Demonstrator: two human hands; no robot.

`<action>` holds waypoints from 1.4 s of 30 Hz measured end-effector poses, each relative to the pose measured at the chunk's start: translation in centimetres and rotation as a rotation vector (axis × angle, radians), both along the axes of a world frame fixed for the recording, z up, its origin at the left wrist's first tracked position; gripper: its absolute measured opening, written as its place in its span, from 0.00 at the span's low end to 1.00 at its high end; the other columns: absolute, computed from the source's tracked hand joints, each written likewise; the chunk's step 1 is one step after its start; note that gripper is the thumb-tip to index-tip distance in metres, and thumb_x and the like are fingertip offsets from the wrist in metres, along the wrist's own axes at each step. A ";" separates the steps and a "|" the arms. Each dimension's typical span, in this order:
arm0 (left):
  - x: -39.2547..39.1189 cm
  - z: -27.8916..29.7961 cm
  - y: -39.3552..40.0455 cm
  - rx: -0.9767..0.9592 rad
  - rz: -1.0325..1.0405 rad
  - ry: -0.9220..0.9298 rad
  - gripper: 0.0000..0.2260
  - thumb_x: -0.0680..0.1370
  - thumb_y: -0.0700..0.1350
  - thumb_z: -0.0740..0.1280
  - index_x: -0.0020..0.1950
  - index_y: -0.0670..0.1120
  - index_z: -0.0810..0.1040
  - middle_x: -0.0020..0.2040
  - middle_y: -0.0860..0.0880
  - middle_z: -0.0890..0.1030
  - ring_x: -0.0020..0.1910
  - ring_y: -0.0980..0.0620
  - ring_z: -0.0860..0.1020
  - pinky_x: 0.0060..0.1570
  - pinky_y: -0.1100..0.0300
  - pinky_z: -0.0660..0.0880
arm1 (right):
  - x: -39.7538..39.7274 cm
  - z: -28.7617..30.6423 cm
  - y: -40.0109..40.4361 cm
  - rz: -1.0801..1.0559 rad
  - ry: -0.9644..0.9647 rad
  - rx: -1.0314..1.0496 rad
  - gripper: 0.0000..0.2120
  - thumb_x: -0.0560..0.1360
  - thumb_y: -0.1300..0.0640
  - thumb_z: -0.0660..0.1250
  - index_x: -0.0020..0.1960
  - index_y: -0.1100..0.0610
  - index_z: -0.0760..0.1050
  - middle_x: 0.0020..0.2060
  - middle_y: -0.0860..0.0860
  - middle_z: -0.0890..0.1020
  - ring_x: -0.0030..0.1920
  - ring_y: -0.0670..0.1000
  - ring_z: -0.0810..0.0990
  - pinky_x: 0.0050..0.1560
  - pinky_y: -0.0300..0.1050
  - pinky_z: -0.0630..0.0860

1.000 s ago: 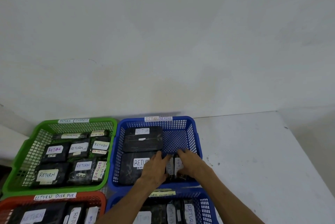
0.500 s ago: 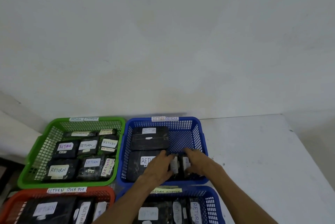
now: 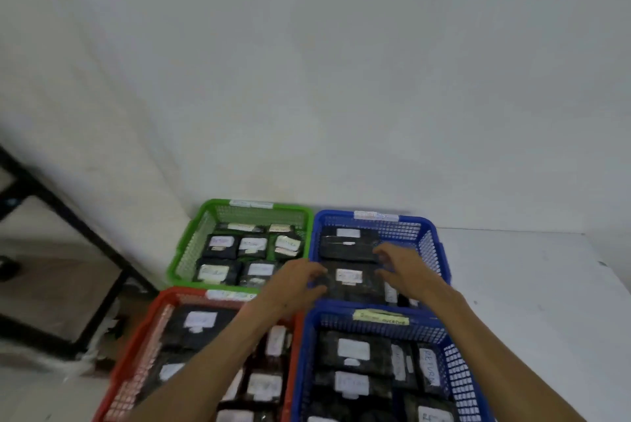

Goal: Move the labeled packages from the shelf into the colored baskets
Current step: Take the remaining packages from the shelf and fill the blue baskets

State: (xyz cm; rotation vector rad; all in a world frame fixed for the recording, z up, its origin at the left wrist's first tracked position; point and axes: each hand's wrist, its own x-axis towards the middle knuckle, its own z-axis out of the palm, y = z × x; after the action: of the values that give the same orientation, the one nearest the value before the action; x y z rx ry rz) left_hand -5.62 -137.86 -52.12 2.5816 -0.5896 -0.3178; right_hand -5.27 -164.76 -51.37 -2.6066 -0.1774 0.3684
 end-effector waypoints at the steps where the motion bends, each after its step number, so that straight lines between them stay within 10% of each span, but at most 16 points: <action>1: -1.2 0.9 2.3 -0.004 0.027 -0.011 0.20 0.75 0.54 0.69 0.63 0.46 0.80 0.54 0.46 0.83 0.54 0.48 0.80 0.58 0.54 0.75 | -0.6 1.1 2.4 0.006 -0.009 0.025 0.20 0.78 0.56 0.70 0.68 0.57 0.73 0.59 0.54 0.80 0.59 0.53 0.79 0.57 0.43 0.74; 5: -7.3 4.1 12.6 -0.040 0.126 -0.059 0.29 0.69 0.63 0.61 0.62 0.47 0.82 0.55 0.45 0.84 0.54 0.47 0.81 0.56 0.55 0.76 | -3.7 4.4 13.0 0.096 -0.110 0.113 0.16 0.77 0.56 0.71 0.63 0.58 0.76 0.54 0.53 0.82 0.53 0.50 0.80 0.59 0.47 0.78; 10: -16.0 6.3 26.2 0.002 0.290 -0.082 0.17 0.73 0.56 0.68 0.60 0.54 0.81 0.51 0.50 0.85 0.49 0.53 0.81 0.53 0.58 0.77 | -8.0 7.1 27.4 0.269 -0.154 0.168 0.14 0.76 0.54 0.72 0.61 0.55 0.77 0.51 0.50 0.83 0.51 0.47 0.81 0.52 0.35 0.74; 21: -29.0 3.9 51.2 0.031 0.744 0.073 0.18 0.75 0.56 0.69 0.62 0.52 0.81 0.56 0.52 0.83 0.58 0.52 0.80 0.58 0.61 0.74 | -14.4 4.9 56.6 0.634 -0.039 0.163 0.17 0.76 0.50 0.71 0.62 0.55 0.77 0.54 0.52 0.83 0.53 0.51 0.81 0.57 0.48 0.79; 31: -27.9 2.4 74.1 0.093 0.781 -0.002 0.23 0.78 0.51 0.70 0.72 0.49 0.74 0.68 0.51 0.77 0.65 0.53 0.76 0.61 0.69 0.65 | -13.0 0.7 81.4 0.674 0.036 0.113 0.29 0.80 0.43 0.63 0.78 0.52 0.62 0.75 0.52 0.67 0.74 0.54 0.67 0.72 0.49 0.66; 42: -23.8 -0.8 94.7 0.109 0.632 0.032 0.26 0.80 0.56 0.66 0.76 0.51 0.68 0.74 0.52 0.71 0.70 0.53 0.72 0.66 0.60 0.68 | -11.3 -2.5 98.6 0.471 0.131 0.054 0.28 0.81 0.41 0.59 0.77 0.51 0.62 0.75 0.50 0.66 0.74 0.52 0.67 0.70 0.49 0.69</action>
State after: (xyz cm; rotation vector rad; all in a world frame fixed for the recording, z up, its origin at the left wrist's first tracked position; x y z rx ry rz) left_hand -29.41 -43.14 -52.95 2.6949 0.2731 -0.1756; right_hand -16.58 -66.14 -53.85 -2.4570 -0.7485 0.6830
